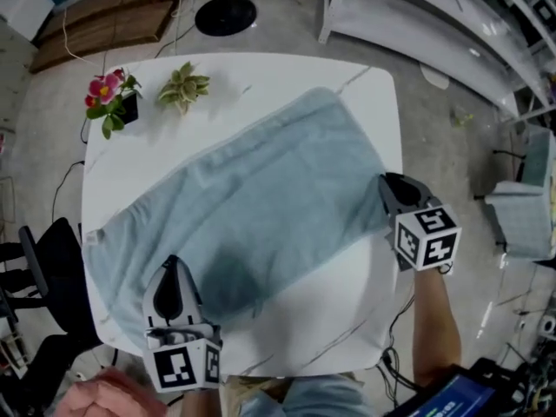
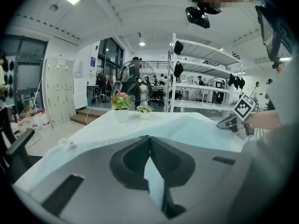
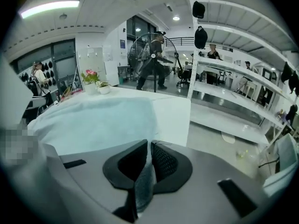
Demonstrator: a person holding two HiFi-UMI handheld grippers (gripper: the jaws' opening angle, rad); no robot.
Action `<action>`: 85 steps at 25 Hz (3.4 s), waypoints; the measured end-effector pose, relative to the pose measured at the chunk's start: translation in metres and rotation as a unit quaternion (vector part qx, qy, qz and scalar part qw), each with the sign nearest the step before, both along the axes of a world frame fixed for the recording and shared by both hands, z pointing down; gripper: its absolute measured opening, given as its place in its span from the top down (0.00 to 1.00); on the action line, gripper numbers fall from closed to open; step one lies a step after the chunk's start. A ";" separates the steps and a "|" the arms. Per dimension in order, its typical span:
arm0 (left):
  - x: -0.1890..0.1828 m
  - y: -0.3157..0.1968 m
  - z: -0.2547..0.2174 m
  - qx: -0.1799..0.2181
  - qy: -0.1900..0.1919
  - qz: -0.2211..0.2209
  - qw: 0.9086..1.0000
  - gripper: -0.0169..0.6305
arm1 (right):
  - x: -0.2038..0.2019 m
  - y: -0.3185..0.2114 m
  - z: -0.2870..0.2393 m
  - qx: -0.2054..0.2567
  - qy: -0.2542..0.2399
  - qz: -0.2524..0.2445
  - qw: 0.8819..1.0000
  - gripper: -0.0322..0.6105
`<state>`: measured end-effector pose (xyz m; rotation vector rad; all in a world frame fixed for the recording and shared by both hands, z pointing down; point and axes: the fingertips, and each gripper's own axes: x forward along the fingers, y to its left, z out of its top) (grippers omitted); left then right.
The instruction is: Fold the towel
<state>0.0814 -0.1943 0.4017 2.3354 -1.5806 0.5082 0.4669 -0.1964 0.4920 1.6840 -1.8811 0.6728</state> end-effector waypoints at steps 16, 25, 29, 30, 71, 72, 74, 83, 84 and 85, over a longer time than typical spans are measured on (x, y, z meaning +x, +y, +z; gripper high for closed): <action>-0.114 0.070 -0.080 0.069 0.050 -0.060 0.995 0.96 | -0.175 -0.025 -0.163 0.133 0.020 -0.099 0.986 0.89; -0.201 0.135 -0.096 0.076 0.070 -0.130 0.986 0.96 | -0.326 -0.017 -0.199 0.170 0.020 -0.203 0.964 0.89; -0.244 0.160 -0.099 0.079 0.067 -0.163 0.981 0.96 | -0.387 -0.009 -0.199 0.172 0.015 -0.238 0.956 0.89; -0.253 0.166 -0.100 0.081 0.066 -0.172 0.980 0.96 | -0.401 -0.008 -0.199 0.173 0.013 -0.247 0.953 0.89; -0.326 0.189 -0.038 0.028 0.076 -0.196 0.977 0.96 | -0.626 0.118 -0.092 0.051 -0.060 -0.504 0.860 0.54; -0.317 0.180 -0.039 0.033 0.080 -0.184 0.979 0.96 | -0.605 0.116 -0.097 0.062 -0.049 -0.498 0.863 0.54; -0.300 0.164 -0.037 0.032 0.079 -0.164 0.983 0.96 | -0.558 0.114 -0.098 0.077 -0.015 -0.482 0.873 0.59; -0.241 0.129 0.039 -0.036 0.045 -0.101 0.993 0.69 | -0.417 0.132 -0.039 0.046 0.119 -0.415 0.901 0.64; -0.238 0.126 0.046 -0.044 0.034 -0.100 0.993 0.68 | -0.414 0.129 -0.036 0.056 0.131 -0.414 0.899 0.66; -0.237 0.123 0.052 -0.051 0.019 -0.101 0.993 0.68 | -0.412 0.127 -0.034 0.067 0.140 -0.412 0.898 0.70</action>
